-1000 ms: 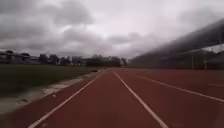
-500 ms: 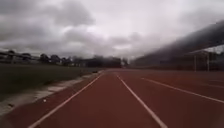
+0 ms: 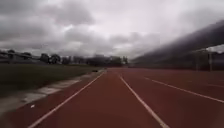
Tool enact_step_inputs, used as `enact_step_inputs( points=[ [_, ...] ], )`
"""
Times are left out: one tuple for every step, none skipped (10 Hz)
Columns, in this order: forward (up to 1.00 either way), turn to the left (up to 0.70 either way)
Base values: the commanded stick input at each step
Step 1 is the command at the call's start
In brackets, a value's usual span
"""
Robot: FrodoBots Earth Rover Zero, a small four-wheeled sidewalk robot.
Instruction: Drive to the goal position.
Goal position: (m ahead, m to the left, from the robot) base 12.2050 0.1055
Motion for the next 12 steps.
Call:
enact_step_inputs(
  points=[
    [0.70,0.00],
    [0.70,0.00],
    [0.70,0.00],
    [0.70,0.00],
    [0.70,0.00],
    [0.70,0.00],
    [0.70,0.00],
    [0.70,0.00],
    [0.70,0.00],
    [0.70,0.00],
    [0.70,0.00],
    [0.70,0.00]
  ],
)
